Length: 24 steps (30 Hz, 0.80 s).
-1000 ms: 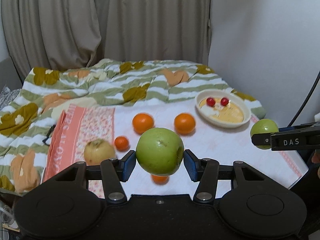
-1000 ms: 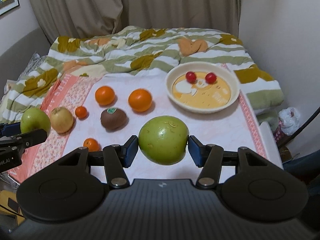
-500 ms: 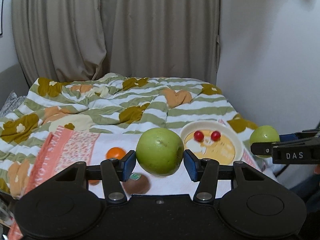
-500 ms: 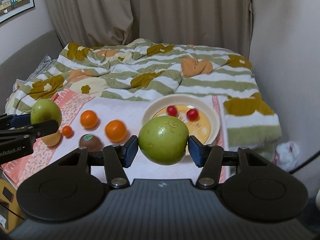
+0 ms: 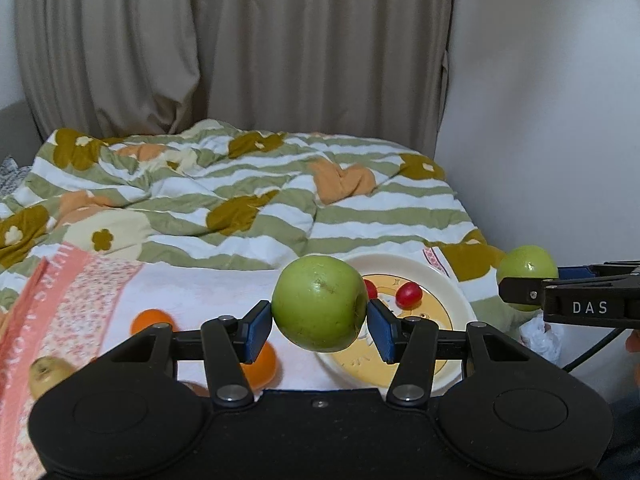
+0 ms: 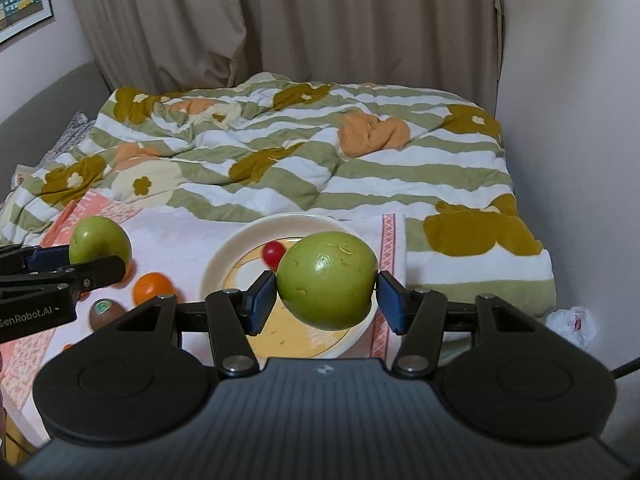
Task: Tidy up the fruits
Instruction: 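Carry the apple into the white bowl and open the left tool while the right tool carries its apple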
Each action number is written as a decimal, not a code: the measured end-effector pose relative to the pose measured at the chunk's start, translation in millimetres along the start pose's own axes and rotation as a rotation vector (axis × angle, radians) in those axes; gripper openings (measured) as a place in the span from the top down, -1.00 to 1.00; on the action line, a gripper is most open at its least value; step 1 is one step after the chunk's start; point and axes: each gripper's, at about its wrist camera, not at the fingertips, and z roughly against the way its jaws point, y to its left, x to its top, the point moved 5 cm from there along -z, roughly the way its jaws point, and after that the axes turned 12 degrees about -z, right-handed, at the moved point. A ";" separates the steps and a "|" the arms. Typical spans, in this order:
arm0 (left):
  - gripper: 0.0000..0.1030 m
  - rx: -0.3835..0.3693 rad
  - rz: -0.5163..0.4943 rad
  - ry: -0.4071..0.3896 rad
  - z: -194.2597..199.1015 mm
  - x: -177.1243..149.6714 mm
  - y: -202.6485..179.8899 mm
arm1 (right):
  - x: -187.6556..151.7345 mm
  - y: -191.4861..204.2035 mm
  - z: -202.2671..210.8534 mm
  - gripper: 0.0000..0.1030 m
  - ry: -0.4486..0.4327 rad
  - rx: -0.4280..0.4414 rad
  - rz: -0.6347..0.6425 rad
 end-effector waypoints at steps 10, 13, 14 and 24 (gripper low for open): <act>-0.10 -0.094 -0.091 0.113 -84.2 2.6 -24.8 | 8.7 -20.7 -44.5 -0.36 0.050 -0.039 -0.036; -0.10 -0.115 -0.121 0.153 -106.3 -0.8 -29.9 | 11.3 -25.2 -54.7 -0.36 0.060 -0.053 -0.052; -0.10 -0.120 -0.128 0.166 -112.5 -2.3 -31.3 | 11.9 -26.5 -57.5 -0.36 0.064 -0.058 -0.056; -0.10 -0.148 -0.210 0.224 -150.5 -9.4 -37.7 | 12.7 -33.2 -78.3 -0.36 0.089 -0.091 -0.094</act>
